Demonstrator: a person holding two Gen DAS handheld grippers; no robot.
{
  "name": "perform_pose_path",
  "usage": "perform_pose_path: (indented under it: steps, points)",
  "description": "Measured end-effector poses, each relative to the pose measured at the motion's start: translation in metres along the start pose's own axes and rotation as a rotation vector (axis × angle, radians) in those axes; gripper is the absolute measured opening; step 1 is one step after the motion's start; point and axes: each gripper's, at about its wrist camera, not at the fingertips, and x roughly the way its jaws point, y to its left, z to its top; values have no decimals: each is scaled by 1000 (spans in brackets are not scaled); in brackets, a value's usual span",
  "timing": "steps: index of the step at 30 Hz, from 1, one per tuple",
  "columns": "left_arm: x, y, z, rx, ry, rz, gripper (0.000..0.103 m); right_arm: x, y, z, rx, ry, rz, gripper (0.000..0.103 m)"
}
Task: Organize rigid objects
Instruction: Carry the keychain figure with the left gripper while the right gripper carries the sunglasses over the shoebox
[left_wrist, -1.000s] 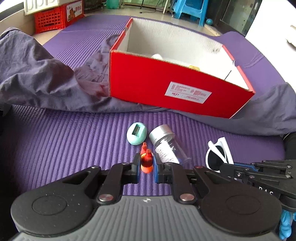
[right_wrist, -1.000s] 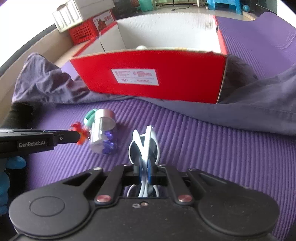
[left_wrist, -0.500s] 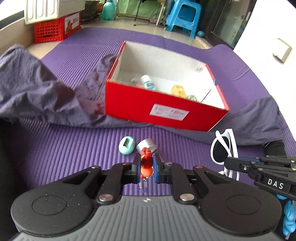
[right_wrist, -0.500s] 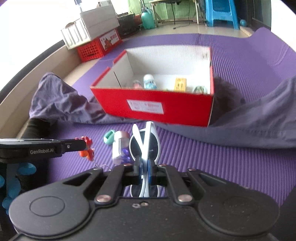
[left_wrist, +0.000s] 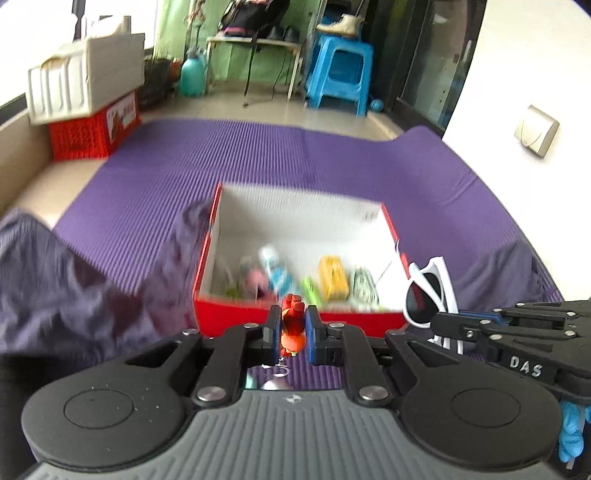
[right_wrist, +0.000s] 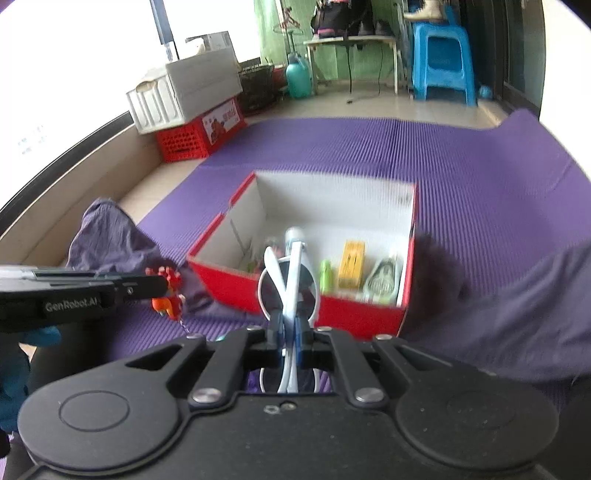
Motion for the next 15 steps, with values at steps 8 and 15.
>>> perform_pose_path:
  steps: [8, 15]
  points:
    - [19, -9, 44, 42, -34, 3, 13, 19, -9, 42, -24, -41, -47, 5]
    - [49, -10, 66, 59, -9, 9, 13, 45, -18, 69, -28, -48, -74, 5]
